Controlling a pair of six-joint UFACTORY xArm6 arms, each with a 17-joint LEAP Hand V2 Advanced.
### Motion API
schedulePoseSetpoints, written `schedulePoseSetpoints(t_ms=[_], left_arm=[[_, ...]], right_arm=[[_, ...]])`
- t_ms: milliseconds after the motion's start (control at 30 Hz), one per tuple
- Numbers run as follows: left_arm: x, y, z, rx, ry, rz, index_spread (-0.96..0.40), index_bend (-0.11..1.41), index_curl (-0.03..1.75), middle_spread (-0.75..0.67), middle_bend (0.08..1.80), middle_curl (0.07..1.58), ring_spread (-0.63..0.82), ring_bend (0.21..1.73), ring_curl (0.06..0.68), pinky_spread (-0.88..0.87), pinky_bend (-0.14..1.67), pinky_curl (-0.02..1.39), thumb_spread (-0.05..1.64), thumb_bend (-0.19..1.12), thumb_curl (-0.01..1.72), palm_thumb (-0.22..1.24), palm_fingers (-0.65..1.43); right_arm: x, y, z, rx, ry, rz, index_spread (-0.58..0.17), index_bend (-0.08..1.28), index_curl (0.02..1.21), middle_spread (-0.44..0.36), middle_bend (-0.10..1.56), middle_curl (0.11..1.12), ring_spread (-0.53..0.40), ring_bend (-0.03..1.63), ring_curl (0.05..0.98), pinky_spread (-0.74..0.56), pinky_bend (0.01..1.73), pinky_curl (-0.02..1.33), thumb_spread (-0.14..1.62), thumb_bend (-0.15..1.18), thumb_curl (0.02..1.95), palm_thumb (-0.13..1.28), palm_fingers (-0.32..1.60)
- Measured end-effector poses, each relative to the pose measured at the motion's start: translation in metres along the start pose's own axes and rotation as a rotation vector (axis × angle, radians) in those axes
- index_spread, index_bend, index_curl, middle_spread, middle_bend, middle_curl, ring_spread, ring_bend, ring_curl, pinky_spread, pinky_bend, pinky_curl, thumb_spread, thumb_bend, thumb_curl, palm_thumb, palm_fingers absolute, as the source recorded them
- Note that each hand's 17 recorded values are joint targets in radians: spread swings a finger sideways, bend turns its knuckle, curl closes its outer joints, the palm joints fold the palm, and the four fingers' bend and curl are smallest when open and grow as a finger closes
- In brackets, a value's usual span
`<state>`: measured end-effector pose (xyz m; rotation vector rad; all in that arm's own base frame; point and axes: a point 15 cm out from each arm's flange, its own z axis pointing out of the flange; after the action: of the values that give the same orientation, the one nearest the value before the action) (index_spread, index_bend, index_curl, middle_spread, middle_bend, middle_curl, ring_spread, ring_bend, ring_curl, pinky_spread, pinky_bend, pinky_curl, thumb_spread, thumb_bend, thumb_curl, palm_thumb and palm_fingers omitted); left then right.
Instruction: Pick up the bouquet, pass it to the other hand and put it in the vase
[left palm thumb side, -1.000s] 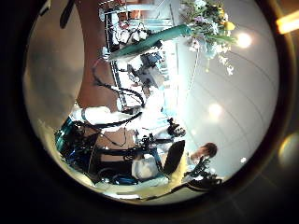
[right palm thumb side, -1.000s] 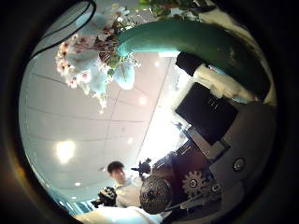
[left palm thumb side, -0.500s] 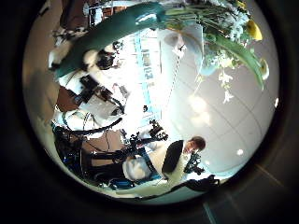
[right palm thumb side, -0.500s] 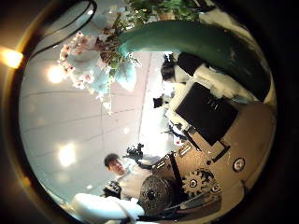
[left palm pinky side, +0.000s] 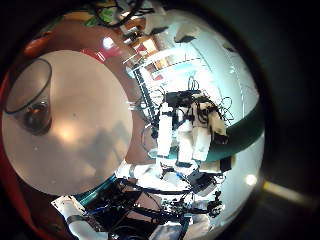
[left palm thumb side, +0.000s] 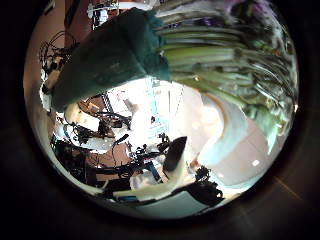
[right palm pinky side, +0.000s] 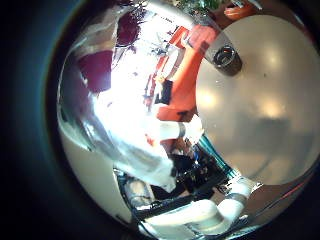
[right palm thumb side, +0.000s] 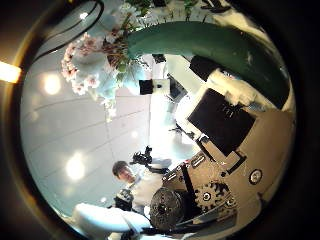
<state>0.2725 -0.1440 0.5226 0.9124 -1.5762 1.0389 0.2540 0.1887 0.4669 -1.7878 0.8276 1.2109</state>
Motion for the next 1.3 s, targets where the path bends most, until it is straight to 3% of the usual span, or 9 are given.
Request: schedulePoseSetpoints(t_ms=[300, 367, 433, 533, 700, 900, 1033, 1100, 1300], left_arm=[[0.014, 0.009, 0.016, -0.088, 0.093, -0.034, -0.05, 0.33, 0.51, -0.06, 0.72, 0.61, 0.05, 0.69, 0.286, 0.17, 0.22, 0.24, 0.88, -0.03, 0.34, 0.19, 0.66], [0.016, 0.009, 0.017, -0.088, 0.103, -0.030, -0.13, 0.35, 0.54, -0.15, 0.77, 0.62, -0.12, 0.81, 0.301, 0.01, 0.31, 0.25, 0.92, 0.02, 0.35, 0.31, 0.93], [0.019, 0.007, 0.017, -0.079, 0.116, -0.022, -0.20, 0.38, 0.59, -0.22, 0.80, 0.67, -0.26, 0.95, 0.365, -0.14, 0.52, 0.32, 0.96, 0.09, 0.39, 0.49, 1.18], [0.028, 0.000, 0.012, -0.049, 0.148, -0.005, -0.31, 0.50, 0.69, -0.31, 0.88, 0.74, -0.37, 1.10, 0.445, -0.32, 0.83, 0.45, 0.97, 0.16, 0.45, 0.71, 1.33], [0.031, -0.002, 0.006, -0.021, 0.162, 0.008, -0.45, 0.68, 0.84, -0.40, 1.02, 0.82, -0.42, 1.28, 0.514, -0.45, 1.11, 0.58, 0.95, 0.17, 0.52, 0.85, 1.26], [0.037, -0.002, 0.005, 0.006, 0.162, 0.058, -0.54, 0.82, 0.96, -0.46, 1.13, 0.87, -0.42, 1.42, 0.566, -0.50, 1.25, 0.68, 0.99, 0.16, 0.59, 0.91, 1.17], [0.044, -0.008, 0.000, 0.044, 0.156, 0.083, -0.58, 0.87, 1.00, -0.47, 1.17, 0.90, -0.41, 1.48, 0.587, -0.52, 1.29, 0.74, 1.01, 0.15, 0.63, 0.93, 1.13], [0.047, -0.009, -0.005, 0.059, 0.143, 0.095, -0.59, 0.88, 1.02, -0.47, 1.19, 0.90, -0.40, 1.50, 0.594, -0.52, 1.30, 0.76, 1.02, 0.15, 0.64, 0.94, 1.11], [0.063, -0.017, -0.031, 0.121, 0.072, 0.150, -0.62, 0.90, 1.06, -0.47, 1.22, 0.91, -0.40, 1.53, 0.602, -0.53, 1.30, 0.83, 1.05, 0.13, 0.69, 0.95, 1.09]], right_arm=[[0.025, -0.004, -0.004, 0.010, 0.099, 0.032, -0.200, 1.24, 0.82, -0.126, 1.41, 0.77, -0.187, 1.48, 0.694, -0.21, 1.21, 0.96, 0.84, -0.01, 1.29, 1.08, 1.14], [0.032, -0.004, -0.006, 0.016, 0.125, 0.040, -0.200, 1.24, 0.82, -0.126, 1.41, 0.77, -0.187, 1.48, 0.695, -0.21, 1.21, 0.96, 0.84, -0.01, 1.29, 1.08, 1.14], [0.039, -0.005, -0.009, 0.026, 0.148, 0.047, -0.200, 1.24, 0.82, -0.126, 1.41, 0.77, -0.187, 1.48, 0.695, -0.21, 1.20, 0.97, 0.84, -0.01, 1.30, 1.08, 1.14], [0.044, -0.006, -0.014, 0.045, 0.165, 0.054, -0.200, 1.24, 0.82, -0.126, 1.41, 0.77, -0.188, 1.48, 0.698, -0.21, 1.20, 0.98, 0.84, -0.01, 1.30, 1.08, 1.14], [0.050, -0.012, -0.026, 0.098, 0.182, 0.064, -0.200, 1.25, 0.82, -0.127, 1.41, 0.77, -0.190, 1.47, 0.702, -0.21, 1.19, 0.99, 0.85, -0.01, 1.30, 1.07, 1.13], [0.062, -0.012, -0.057, 0.199, 0.203, 0.095, -0.218, 1.16, 0.80, -0.136, 1.34, 0.75, -0.197, 1.42, 0.682, -0.24, 1.18, 0.96, 0.88, -0.06, 1.17, 0.84, 1.05], [0.072, -0.007, -0.066, 0.251, 0.176, 0.133, -0.294, 0.73, 0.73, -0.168, 1.10, 0.68, -0.244, 1.39, 0.644, -0.40, 1.20, 0.87, 0.95, -0.04, 1.00, 0.74, 0.61], [0.071, -0.007, -0.066, 0.270, 0.157, 0.135, -0.328, 0.62, 0.69, -0.173, 0.98, 0.64, -0.250, 1.31, 0.618, -0.39, 1.18, 0.85, 0.97, -0.04, 0.94, 0.72, 0.34], [0.067, -0.008, -0.061, 0.295, 0.128, 0.126, -0.387, 0.54, 0.56, -0.130, 0.75, 0.53, -0.174, 1.09, 0.489, -0.15, 1.01, 0.77, 1.00, -0.03, 0.79, 0.70, 0.10]])
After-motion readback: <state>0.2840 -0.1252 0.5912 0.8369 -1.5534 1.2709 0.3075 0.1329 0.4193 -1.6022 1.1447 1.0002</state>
